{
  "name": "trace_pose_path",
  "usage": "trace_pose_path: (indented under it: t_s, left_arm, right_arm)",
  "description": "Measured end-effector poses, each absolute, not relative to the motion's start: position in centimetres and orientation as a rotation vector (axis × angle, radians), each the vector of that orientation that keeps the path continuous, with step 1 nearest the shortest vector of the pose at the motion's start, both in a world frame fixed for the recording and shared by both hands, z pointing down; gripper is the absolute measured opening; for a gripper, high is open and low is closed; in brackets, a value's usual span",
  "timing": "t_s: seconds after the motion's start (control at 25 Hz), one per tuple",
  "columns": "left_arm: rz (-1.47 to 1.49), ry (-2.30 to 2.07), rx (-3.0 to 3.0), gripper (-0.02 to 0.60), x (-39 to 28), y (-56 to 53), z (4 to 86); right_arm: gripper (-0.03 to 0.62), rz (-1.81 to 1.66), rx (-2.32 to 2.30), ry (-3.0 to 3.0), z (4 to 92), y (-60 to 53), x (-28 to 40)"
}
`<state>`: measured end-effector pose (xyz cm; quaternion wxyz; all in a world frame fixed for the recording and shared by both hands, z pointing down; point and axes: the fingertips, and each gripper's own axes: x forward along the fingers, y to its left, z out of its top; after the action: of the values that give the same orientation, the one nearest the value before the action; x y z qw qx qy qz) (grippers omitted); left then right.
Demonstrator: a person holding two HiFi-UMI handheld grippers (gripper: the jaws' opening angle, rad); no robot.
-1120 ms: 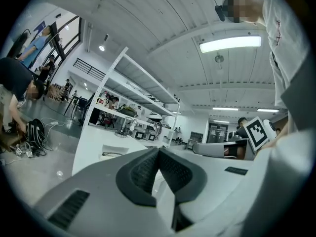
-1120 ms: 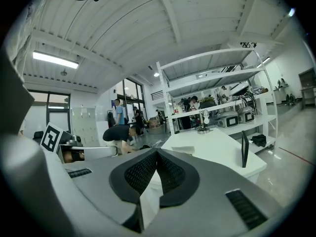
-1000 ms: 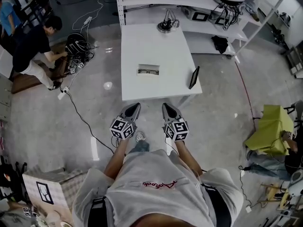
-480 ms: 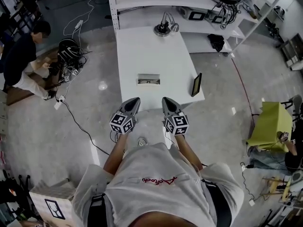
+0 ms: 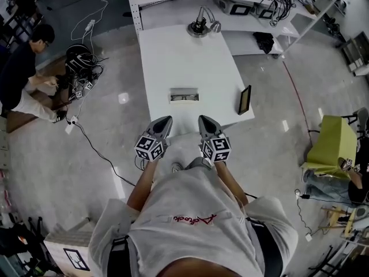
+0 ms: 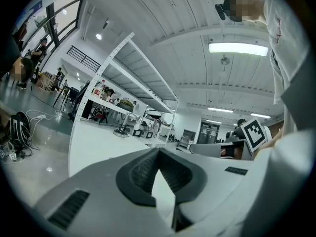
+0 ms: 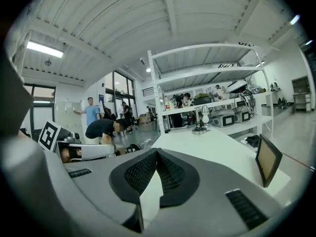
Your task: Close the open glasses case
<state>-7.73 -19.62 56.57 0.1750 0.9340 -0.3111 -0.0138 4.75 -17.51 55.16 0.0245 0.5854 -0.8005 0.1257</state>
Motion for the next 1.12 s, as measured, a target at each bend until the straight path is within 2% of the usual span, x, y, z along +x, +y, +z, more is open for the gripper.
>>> trace_pose_path:
  t_s: [1.12]
  left_arm:
    - [0.028,-0.938,2.590,0.023,-5.9,-26.7,58.1]
  right_arm:
    - [0.009,0.475,1.706,-2.509,57.4,-25.7,5.3]
